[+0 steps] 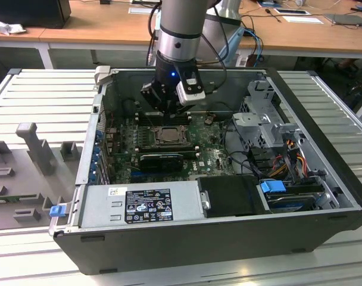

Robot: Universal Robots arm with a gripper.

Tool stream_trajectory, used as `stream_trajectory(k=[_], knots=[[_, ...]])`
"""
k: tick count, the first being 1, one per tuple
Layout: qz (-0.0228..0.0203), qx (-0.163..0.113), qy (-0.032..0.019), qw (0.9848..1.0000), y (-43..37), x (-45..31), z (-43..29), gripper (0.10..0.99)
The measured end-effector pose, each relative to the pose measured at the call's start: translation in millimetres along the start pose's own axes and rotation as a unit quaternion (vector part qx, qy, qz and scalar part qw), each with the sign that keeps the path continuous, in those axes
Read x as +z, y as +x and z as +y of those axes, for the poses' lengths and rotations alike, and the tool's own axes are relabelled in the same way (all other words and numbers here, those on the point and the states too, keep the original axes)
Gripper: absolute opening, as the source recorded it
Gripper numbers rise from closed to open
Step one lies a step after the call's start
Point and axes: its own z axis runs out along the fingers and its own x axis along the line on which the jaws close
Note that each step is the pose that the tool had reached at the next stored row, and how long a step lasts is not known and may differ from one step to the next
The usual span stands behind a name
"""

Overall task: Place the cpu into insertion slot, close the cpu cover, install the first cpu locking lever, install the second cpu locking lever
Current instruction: 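Install the first cpu locking lever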

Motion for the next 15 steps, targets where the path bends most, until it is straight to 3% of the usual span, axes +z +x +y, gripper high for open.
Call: stream_trajectory(k=[2,6,11,15], knots=[[-0.0082,-0.002,-0.0013,1.0000,0.4,0.0,0.0,0.106],[-0.0298,-0.011,-0.0060,0.9995,1.4,0.4,-0.2,0.106],[-0.0298,-0.049,-0.0043,0.9983,1.5,0.3,-0.3,0.106],[-0.0296,-0.085,-0.0021,0.9960,1.6,0.3,-0.3,0.106]])
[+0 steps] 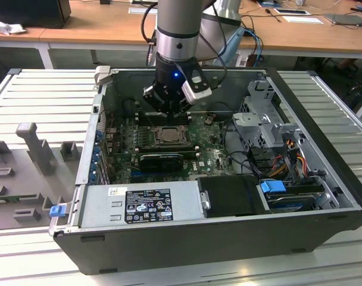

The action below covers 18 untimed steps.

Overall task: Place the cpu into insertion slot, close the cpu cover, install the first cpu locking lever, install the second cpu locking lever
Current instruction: 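Install the first cpu locking lever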

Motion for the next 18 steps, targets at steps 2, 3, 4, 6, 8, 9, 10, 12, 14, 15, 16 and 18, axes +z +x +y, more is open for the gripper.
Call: stream_trajectory(k=[2,3,4,6,8,9,10,12,14,15,16,18], knots=[[0.0000,-0.002,0.0000,1.0000,2.5,0.1,0.0,0.106],[0.0000,-0.002,-0.0001,1.0000,4.4,0.2,0.0,0.106],[0.0000,-0.002,-0.0005,1.0000,8.0,0.2,-0.1,0.106],[-0.0001,-0.002,-0.0030,1.0000,16.4,0.5,-0.3,0.106],[-0.0008,-0.002,-0.0070,1.0000,24.2,0.8,-0.4,0.106],[-0.0016,-0.002,-0.0076,1.0000,25.8,0.8,-0.4,0.106],[-0.0027,-0.002,-0.0079,1.0000,26.9,0.6,-0.4,0.106],[-0.0078,-0.003,-0.0081,0.9999,29.3,-0.8,-0.5,0.106],[-0.0112,-0.003,-0.0086,0.9999,31.4,-1.1,-0.5,0.106],[-0.0116,-0.004,-0.0089,0.9999,32.0,-1.1,-0.4,0.106],[-0.0118,-0.004,-0.0091,0.9999,32.7,-1.1,-0.4,0.106],[-0.0119,-0.004,-0.0092,0.9999,33.7,-1.2,-0.5,0.106]])
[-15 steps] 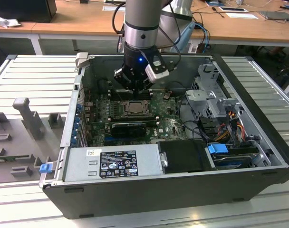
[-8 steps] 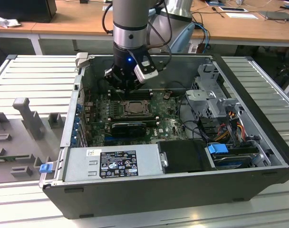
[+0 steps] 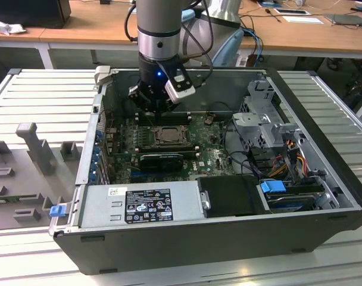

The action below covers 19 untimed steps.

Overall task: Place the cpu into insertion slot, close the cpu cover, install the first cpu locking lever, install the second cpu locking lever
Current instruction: 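Install the first cpu locking lever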

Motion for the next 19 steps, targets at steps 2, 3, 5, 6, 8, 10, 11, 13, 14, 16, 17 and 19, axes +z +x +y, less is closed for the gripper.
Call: stream_trajectory(k=[2,3,5,6,8,10,11,13,14,16,17,19], knots=[[-0.0001,0.000,-0.0006,1.0000,1.1,0.0,0.0,0.106],[0.0000,-0.001,-0.0012,1.0000,1.5,0.0,-0.1,0.106],[0.0000,-0.003,-0.0028,1.0000,2.2,0.0,0.0,0.106],[0.0002,-0.007,-0.0031,1.0000,2.2,0.1,0.0,0.106],[0.0007,-0.023,-0.0031,0.9997,2.7,0.1,0.0,0.106],[0.0004,-0.024,-0.0034,0.9997,7.6,0.1,-0.1,0.106],[0.0002,-0.025,-0.0036,0.9997,9.9,0.2,-0.1,0.106],[-0.0003,-0.025,-0.0046,0.9997,18.9,0.3,-0.2,0.106],[-0.0003,-0.025,-0.0053,0.9997,22.9,0.3,-0.2,0.106],[-0.0003,-0.026,-0.0063,0.9996,27.3,0.3,-0.2,0.106],[-0.0003,-0.026,-0.0069,0.9996,29.3,0.4,0.0,0.106],[-0.0004,-0.027,-0.0098,0.9996,33.5,0.4,1.0,0.106]])
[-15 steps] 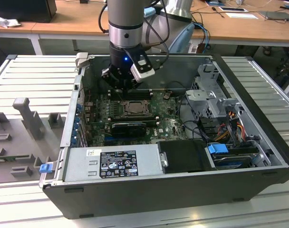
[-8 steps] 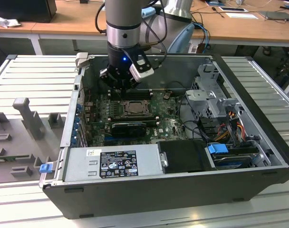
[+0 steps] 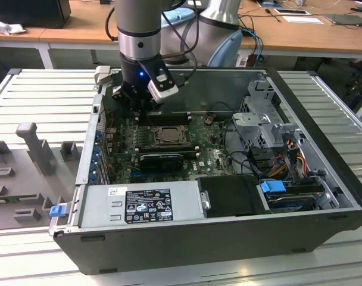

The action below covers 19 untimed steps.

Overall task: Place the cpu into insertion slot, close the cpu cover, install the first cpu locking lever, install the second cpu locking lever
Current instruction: 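Install the first cpu locking lever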

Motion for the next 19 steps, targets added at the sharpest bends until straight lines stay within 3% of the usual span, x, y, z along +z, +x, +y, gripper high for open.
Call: stream_trajectory(k=[4,7,11,12,14,17,19], knots=[[0.0000,0.000,-0.0016,1.0000,6.9,0.1,5.2,0.106],[-0.0001,0.000,-0.0016,1.0000,10.8,0.0,14.0,0.106],[0.0000,0.000,-0.0015,1.0000,13.7,-0.1,20.4,0.106],[0.0000,0.000,-0.0016,1.0000,13.8,0.5,25.5,0.106],[-0.0001,0.000,-0.0016,1.0000,13.1,0.9,31.1,0.106],[0.0000,0.000,-0.0016,1.0000,10.3,0.9,31.2,0.106],[0.0000,0.000,-0.0016,1.0000,2.4,0.9,30.9,0.106]])
